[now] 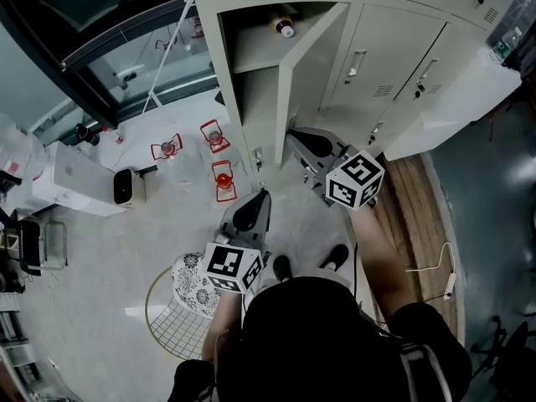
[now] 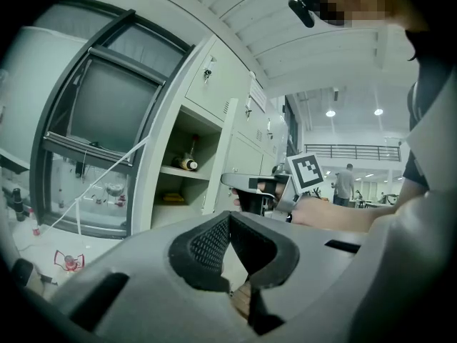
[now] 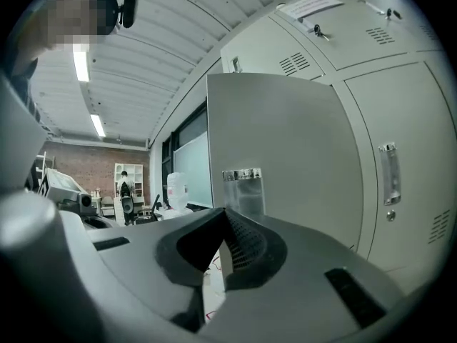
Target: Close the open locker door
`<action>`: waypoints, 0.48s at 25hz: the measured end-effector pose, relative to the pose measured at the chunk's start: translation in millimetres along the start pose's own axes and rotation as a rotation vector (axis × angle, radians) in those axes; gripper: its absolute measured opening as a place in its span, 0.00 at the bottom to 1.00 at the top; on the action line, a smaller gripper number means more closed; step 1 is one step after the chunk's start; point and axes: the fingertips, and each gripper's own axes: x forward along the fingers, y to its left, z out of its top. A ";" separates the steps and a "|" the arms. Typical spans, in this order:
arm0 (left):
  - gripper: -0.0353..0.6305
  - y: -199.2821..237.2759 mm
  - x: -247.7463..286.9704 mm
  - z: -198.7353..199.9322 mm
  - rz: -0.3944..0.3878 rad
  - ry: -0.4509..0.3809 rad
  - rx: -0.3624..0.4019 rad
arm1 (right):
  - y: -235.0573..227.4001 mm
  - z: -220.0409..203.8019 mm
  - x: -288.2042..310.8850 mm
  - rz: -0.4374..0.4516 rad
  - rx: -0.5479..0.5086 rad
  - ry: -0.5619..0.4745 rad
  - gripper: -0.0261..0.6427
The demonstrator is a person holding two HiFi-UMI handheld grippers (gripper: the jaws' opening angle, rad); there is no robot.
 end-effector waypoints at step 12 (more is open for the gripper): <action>0.08 6.1 -0.7 -0.8 0.015 0.001 -0.002 | 0.3 -0.1 22.6 -0.037 -0.082 0.020 0.05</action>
